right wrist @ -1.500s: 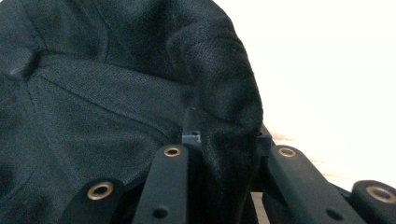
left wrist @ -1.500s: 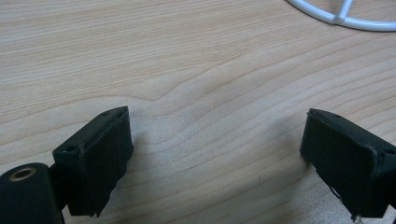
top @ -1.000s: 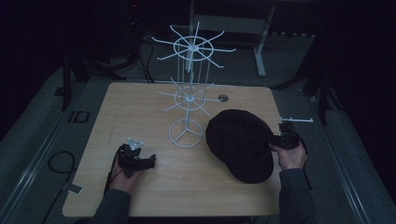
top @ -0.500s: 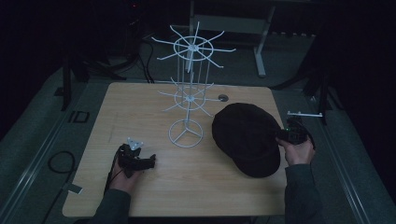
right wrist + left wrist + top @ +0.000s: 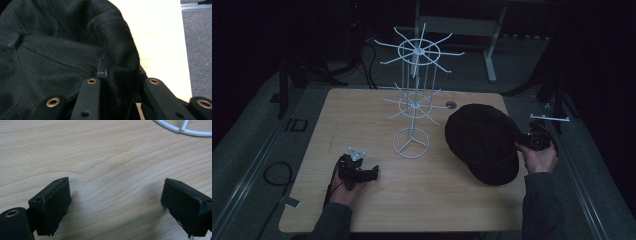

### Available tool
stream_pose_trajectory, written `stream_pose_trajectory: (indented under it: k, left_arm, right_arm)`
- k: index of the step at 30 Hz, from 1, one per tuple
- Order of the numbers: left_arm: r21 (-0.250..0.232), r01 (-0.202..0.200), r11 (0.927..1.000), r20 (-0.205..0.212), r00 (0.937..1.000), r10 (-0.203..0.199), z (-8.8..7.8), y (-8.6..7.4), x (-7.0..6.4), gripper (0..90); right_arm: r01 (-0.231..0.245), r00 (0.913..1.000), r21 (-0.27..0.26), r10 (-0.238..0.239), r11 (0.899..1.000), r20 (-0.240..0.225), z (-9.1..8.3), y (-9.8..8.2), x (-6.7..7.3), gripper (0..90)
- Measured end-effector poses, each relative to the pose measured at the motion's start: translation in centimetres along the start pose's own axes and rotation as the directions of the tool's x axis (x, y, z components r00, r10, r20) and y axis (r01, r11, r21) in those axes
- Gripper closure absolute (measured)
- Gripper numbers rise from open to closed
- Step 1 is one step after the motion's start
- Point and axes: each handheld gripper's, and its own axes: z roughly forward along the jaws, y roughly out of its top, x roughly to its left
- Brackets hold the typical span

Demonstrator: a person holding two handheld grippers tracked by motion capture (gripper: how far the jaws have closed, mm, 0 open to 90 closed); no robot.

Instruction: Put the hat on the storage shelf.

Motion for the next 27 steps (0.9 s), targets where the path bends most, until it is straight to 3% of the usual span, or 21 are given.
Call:
stream_pose_trajectory:
  k: [6, 21, 27]
  left_arm:
    - [0.0, 0.0, 1.0, 0.0, 1.0, 0.0, 0.0, 0.0, 0.0, 9.6]
    - [-0.002, 0.003, 1.0, 0.0, 1.0, -0.003, 0.0, 0.0, 0.0, 9.6]
    - [-0.002, 0.002, 1.0, 0.0, 1.0, -0.002, 0.0, 0.0, 0.0, 9.6]
  right_arm:
    - [-0.011, 0.9996, -0.017, 0.011, 1.0, -0.025, -0.6, 0.6, -0.5, 75.9]
    - [0.022, 0.9984, -0.08, -0.026, 0.997, -0.05, -2.1, 2.0, -0.8, 75.5]
    - [0.009, 0.9942, -0.102, -0.02, 0.995, -0.106, -2.4, 2.2, -1.2, 75.5]
